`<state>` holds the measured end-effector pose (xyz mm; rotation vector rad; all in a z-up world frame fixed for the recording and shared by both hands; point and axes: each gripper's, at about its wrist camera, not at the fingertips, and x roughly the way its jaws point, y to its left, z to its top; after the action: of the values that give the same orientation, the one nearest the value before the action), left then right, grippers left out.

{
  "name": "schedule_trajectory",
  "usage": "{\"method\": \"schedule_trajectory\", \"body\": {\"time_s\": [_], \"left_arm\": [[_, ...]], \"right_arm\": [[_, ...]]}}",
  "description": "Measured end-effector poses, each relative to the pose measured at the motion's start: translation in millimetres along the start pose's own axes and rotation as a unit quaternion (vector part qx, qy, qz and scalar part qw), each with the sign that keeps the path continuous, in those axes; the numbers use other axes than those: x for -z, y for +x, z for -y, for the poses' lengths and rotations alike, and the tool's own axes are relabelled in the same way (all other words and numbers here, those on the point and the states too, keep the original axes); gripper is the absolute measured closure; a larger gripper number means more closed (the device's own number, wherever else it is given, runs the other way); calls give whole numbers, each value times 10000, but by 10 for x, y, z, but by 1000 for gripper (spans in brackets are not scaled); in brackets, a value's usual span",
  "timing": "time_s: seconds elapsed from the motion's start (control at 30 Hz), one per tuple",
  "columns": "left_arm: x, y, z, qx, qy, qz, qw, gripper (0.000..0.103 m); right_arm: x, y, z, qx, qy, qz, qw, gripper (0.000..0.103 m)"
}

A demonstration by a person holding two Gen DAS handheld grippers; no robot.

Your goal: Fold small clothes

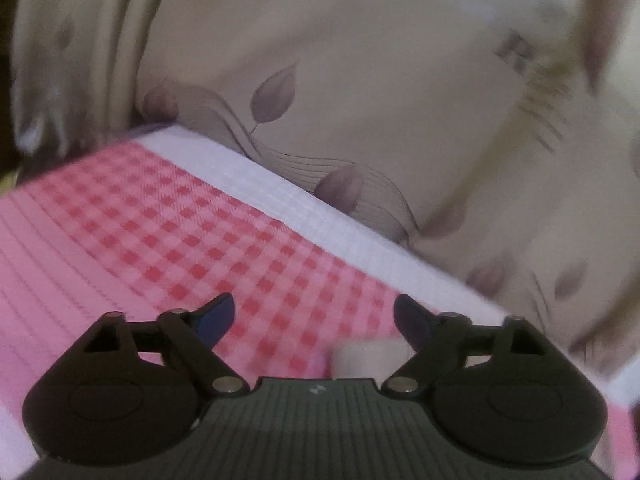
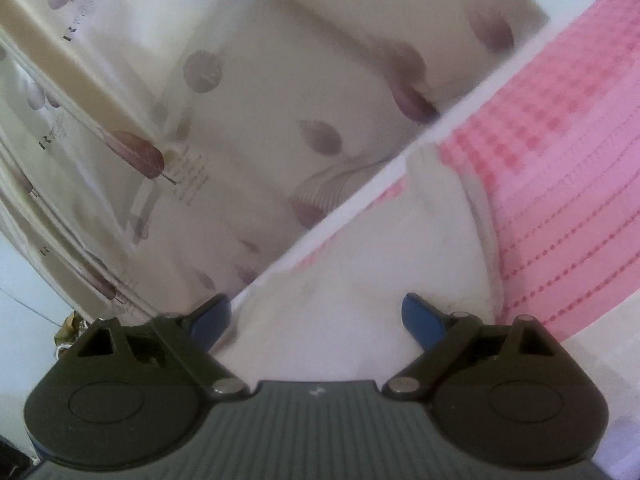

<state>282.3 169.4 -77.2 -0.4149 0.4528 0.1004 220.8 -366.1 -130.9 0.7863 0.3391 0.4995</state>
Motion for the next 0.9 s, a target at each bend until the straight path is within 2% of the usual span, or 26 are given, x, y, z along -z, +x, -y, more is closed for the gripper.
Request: {"method": "schedule_trajectory", "body": {"time_s": [0.13, 0.2, 0.3, 0.4, 0.43, 0.47, 0.5, 0.53, 0.57, 0.63, 0.7, 0.83, 0.9], "left_arm": [[227, -153, -12, 433, 628, -186, 9969, 9], [320, -170, 44, 667, 903, -361, 9930, 9], [388, -99, 253, 784, 1365, -559, 9860, 9], [447, 17, 381, 800, 1513, -713, 9827, 18], [477, 44, 418, 819, 1561, -773, 9813, 30], [508, 44, 442, 787, 1608, -759, 9809, 53], [547, -4, 465, 773, 1618, -733, 9811, 64], [577, -17, 465, 819, 1588, -722, 9813, 73], [599, -40, 452, 867, 1535, -704, 9818, 78], [610, -75, 397, 958, 1377, -750, 9830, 87], [596, -135, 289, 1031, 1079, -843, 9852, 91], [560, -196, 25, 947, 681, -1081, 9873, 91], [566, -226, -95, 827, 583, -1112, 9886, 93]], "right_arm": [[73, -258, -122, 454, -403, 296, 9977, 10], [144, -371, -149, 782, -578, 328, 9947, 10], [289, -482, -219, 1396, -969, 220, 9852, 10], [460, -534, -277, 1701, -1419, 65, 9751, 10], [497, -538, -281, 1709, -1500, 18, 9738, 14], [514, -524, -279, 1726, -1548, -76, 9727, 30], [512, -501, -265, 1744, -1549, -170, 9723, 51], [505, -463, -256, 1770, -1524, -256, 9720, 57], [496, -432, -244, 1787, -1551, -311, 9711, 63], [481, -408, -233, 1709, -1580, -373, 9718, 74], [447, -437, -183, 1611, -1395, -398, 9762, 94], [413, -745, -85, 1475, -1192, -456, 9808, 100], [398, -857, 6, 1816, -1218, -518, 9744, 101]]}}
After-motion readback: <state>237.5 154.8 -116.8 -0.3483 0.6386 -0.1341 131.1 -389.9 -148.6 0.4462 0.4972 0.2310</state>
